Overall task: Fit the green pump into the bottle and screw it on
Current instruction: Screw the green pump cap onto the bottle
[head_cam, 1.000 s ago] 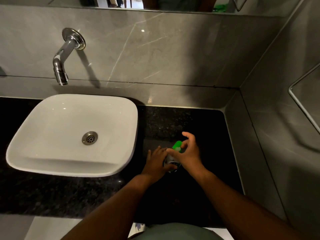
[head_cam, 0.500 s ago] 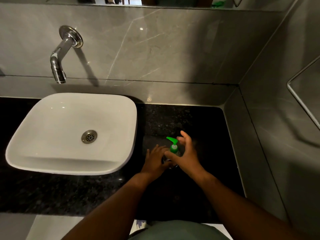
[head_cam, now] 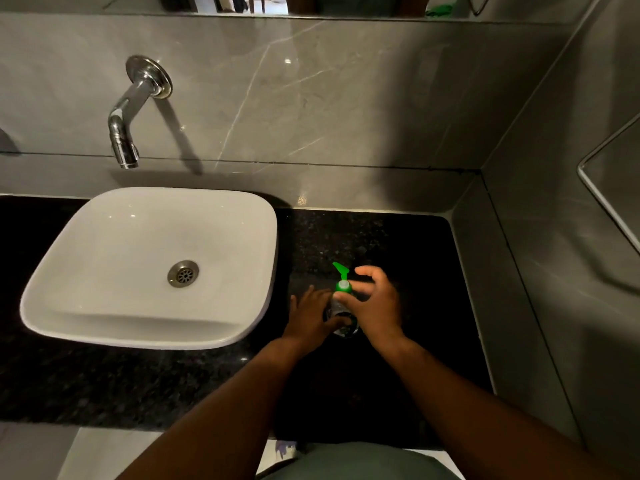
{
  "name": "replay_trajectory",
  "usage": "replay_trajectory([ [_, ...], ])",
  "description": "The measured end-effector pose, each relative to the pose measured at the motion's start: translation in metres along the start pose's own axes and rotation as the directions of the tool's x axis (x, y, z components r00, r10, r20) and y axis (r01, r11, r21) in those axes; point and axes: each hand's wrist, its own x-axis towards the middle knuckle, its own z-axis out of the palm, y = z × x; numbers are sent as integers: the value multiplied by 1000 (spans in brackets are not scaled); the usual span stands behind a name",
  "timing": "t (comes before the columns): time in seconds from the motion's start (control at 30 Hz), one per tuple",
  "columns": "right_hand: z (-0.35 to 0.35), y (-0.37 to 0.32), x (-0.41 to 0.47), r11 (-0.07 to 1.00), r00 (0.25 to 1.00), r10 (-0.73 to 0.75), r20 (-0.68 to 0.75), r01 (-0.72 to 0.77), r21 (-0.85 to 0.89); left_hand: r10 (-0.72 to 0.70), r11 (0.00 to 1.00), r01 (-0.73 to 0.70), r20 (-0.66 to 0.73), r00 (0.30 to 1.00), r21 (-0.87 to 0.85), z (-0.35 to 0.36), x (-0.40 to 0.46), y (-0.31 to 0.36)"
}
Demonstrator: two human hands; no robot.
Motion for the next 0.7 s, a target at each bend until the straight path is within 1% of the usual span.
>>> replay_trajectory([
  [0.07, -3, -2, 5, 999, 997, -12, 74, 15, -38, -3, 1000, 3, 21, 1000, -5, -1, 1, -1],
  [0.13, -12, -4, 15, 1000, 972, 8, 234, -3, -21, 3, 1000, -1, 59, 998, -23, -2, 3, -3],
  [0.2, -24, -8, 25, 1000, 907, 28, 420, -30, -2, 13, 999, -9, 103, 995, -44, -3, 6, -5],
  [0.23, -30, -9, 30, 1000, 865, 30, 501, -21, -22, 17, 999, -11, 123, 992, -50, -4, 7, -5],
  [0.3, -37, -10, 38, 996, 803, 38, 595, 17, -86, 31, 998, -22, 156, 987, -59, -4, 9, -7],
  [0.33, -38, -10, 40, 994, 793, 39, 608, 33, -107, 37, 998, -27, 162, 986, -64, -4, 10, -8],
  [0.43, -35, -6, 42, 990, 824, 35, 566, 47, -130, 44, 996, -32, 158, 986, -80, -5, 12, -11],
  [0.53, -27, 4, 39, 998, 886, 29, 463, 3, -68, 34, 997, -28, 104, 994, -66, -1, 13, -13],
  [0.6, -21, 8, 35, 1000, 940, 21, 341, -14, -23, 9, 998, -6, 46, 999, -64, 5, 12, -10],
  [0.7, -5, 11, 28, 999, 992, 21, 125, -26, 32, -66, 998, 64, -45, 997, -27, 15, 11, -4],
])
